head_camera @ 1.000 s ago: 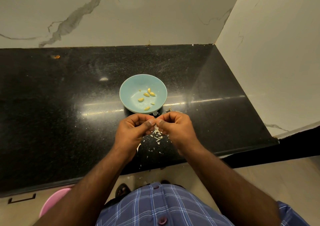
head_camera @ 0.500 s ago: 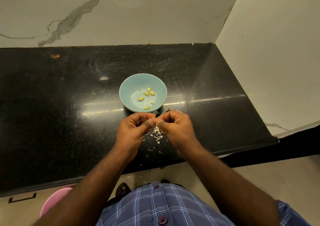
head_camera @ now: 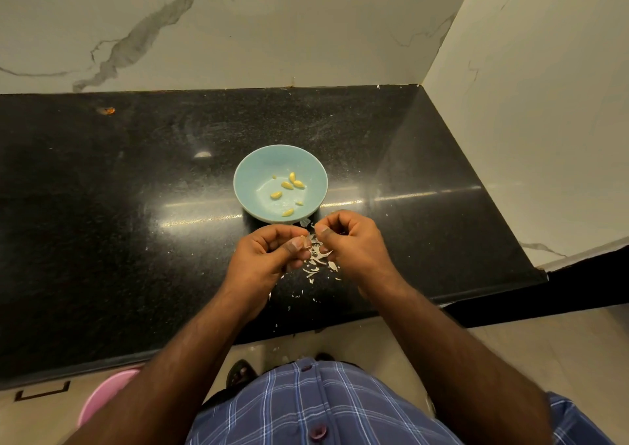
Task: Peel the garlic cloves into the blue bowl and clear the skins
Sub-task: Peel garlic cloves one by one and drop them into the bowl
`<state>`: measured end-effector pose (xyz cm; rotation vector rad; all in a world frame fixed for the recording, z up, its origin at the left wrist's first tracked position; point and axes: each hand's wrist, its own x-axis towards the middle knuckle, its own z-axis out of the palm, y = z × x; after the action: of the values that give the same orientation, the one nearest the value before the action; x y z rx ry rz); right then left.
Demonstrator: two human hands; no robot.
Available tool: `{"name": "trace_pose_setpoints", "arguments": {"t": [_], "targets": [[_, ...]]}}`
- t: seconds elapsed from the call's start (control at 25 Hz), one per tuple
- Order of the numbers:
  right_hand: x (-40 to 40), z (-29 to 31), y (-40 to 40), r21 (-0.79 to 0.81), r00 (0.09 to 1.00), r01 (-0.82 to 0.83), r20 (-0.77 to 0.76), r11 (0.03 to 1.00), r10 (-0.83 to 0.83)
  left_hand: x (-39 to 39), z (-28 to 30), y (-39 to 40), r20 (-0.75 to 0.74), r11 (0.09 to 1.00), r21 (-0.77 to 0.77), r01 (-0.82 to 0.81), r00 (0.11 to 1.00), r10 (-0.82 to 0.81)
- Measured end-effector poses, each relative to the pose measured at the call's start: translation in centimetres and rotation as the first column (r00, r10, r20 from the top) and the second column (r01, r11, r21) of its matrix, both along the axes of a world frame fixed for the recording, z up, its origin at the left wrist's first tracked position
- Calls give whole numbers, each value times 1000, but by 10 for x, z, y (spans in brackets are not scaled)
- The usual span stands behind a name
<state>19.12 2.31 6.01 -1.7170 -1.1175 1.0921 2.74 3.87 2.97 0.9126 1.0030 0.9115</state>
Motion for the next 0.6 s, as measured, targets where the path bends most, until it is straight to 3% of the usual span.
{"name": "trace_pose_setpoints", "arguments": {"t": [0.16,0.24,0.36,0.52,0.6], "targets": [[13,-1,0,4,976,-95,199,996,92,-1,1,2,77,994,-106,-12,997,21],[18,0,-1,-5,973,-105,206,994,104,-1,2,3,82,994,-108,-11,996,20],[20,0,-1,-18,980,-150,126,989,151,-1,2,4,39,998,-65,-21,999,23],[11,3,1,45,987,-90,-129,995,95,0,1,4,-37,1000,28,-6,999,7],[6,2,1,53,984,-79,-156,995,87,0,1,3,-75,996,84,16,997,-10]]}}
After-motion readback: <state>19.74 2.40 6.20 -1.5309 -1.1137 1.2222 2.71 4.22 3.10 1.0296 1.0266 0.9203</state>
